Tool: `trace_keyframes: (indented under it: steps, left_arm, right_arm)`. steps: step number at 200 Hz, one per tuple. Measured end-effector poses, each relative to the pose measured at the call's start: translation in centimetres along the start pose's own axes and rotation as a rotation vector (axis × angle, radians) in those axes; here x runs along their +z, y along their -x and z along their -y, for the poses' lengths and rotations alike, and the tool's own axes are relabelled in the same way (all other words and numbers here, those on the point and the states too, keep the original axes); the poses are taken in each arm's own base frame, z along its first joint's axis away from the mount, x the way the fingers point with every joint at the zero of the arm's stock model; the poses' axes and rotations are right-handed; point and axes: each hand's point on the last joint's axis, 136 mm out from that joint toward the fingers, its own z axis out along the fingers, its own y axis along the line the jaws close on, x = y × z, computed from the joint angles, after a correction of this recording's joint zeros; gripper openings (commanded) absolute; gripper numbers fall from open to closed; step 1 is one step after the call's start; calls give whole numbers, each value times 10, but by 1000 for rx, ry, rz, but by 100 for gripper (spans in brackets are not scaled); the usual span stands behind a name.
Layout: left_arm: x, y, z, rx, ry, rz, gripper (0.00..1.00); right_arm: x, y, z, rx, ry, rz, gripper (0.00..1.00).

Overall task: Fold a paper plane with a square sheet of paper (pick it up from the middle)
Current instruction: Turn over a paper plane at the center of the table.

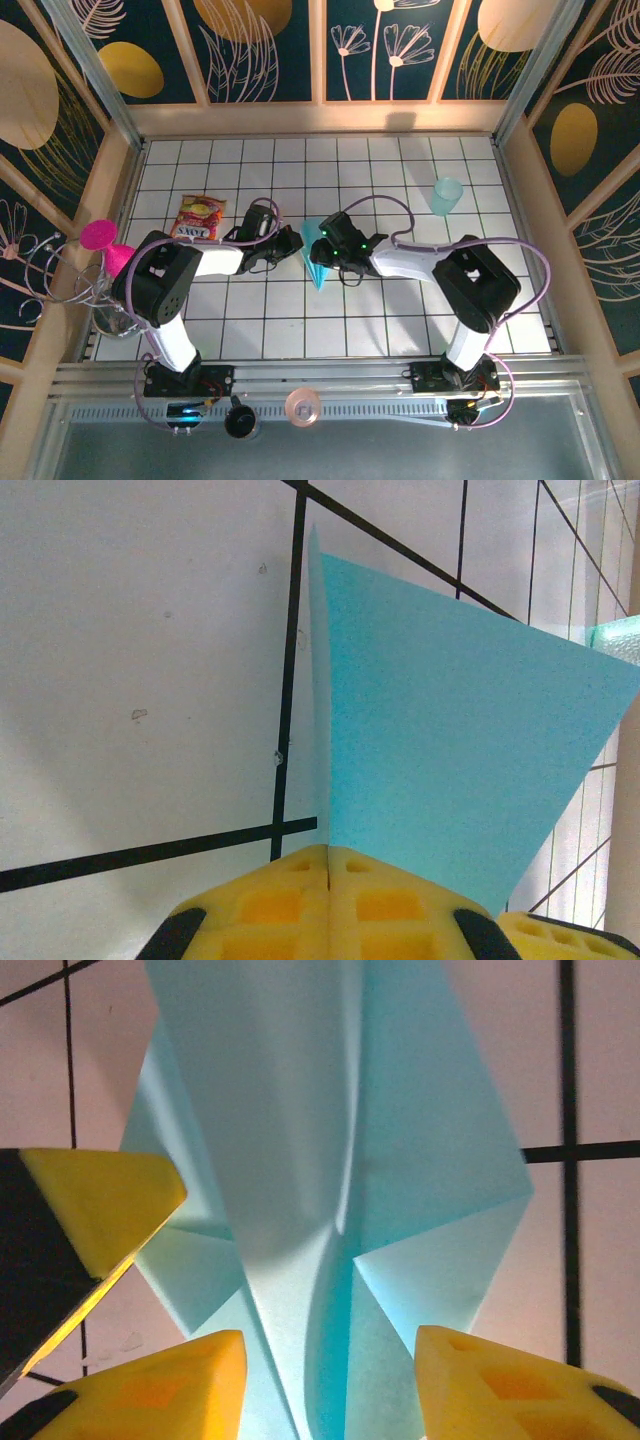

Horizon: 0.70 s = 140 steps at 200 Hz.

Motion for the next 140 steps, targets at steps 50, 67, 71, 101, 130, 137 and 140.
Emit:
trace_keyframes:
  steps: [50, 67, 71, 101, 130, 137, 140]
  left_arm:
    - [0, 0, 0, -3, 0, 0, 0]
    - [0, 0, 0, -3, 0, 0, 0]
    - [0, 0, 0, -3, 0, 0, 0]
    - [0, 0, 0, -3, 0, 0, 0]
    - [0, 0, 0, -3, 0, 0, 0]
    - [0, 0, 0, -3, 0, -1, 0]
    - [0, 0, 0, -3, 0, -1, 0]
  right_arm:
    - [-10, 3, -5, 7, 1, 26, 51]
    - [-10, -2, -2, 21, -18, 15, 56]
    - [-10, -3, -1, 22, -24, 13, 56]
    - [-10, -6, 2, 32, -37, 7, 58]
    - [-8, -10, -3, 15, -14, -13, 57]
    - [-7, -12, -5, 2, -10, -20, 57]
    - [-6, -13, -5, -4, -8, -25, 57]
